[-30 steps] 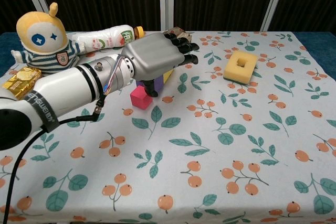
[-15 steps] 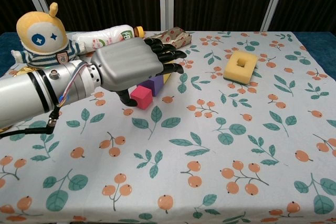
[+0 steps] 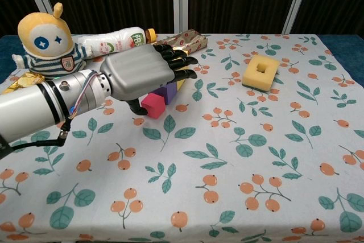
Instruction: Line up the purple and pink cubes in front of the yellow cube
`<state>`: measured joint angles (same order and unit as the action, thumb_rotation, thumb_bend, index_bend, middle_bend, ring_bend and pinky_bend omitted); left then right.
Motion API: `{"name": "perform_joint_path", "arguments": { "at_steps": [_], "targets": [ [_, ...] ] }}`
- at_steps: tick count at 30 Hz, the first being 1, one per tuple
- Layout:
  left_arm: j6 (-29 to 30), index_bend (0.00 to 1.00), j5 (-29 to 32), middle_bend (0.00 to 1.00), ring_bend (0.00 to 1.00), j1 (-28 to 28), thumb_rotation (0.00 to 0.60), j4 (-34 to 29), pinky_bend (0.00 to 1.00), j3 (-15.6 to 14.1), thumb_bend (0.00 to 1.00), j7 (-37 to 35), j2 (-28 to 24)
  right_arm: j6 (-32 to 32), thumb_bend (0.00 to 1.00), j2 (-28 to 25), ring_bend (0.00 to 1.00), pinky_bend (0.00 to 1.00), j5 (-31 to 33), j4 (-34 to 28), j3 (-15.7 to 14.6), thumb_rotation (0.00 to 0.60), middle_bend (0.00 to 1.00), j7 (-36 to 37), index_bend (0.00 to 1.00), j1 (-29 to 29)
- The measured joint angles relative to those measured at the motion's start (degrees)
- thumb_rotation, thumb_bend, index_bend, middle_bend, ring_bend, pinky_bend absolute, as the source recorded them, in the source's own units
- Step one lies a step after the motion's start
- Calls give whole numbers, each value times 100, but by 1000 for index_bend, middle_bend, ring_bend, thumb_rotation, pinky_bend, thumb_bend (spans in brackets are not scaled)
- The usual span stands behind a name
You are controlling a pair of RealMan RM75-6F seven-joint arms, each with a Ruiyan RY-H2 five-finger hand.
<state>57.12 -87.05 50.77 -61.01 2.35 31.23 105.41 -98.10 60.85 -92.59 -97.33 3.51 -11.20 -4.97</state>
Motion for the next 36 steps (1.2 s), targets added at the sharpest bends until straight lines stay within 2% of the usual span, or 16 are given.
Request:
{"name": "perform_joint_path", "arguments": {
  "at_steps": [20,36],
  "targets": [
    [-172,163,70,0,20,153,600,522,132,243,0,-295,449,-4,151,-28,59,188,70,-17,21,600,118,-10,109,-24],
    [-236,163,173,0,20,220,600,704,133,361,0,-297,542,14,150,-36,59,188,100,-5,28,600,117,6,109,-26]
  ]
}}
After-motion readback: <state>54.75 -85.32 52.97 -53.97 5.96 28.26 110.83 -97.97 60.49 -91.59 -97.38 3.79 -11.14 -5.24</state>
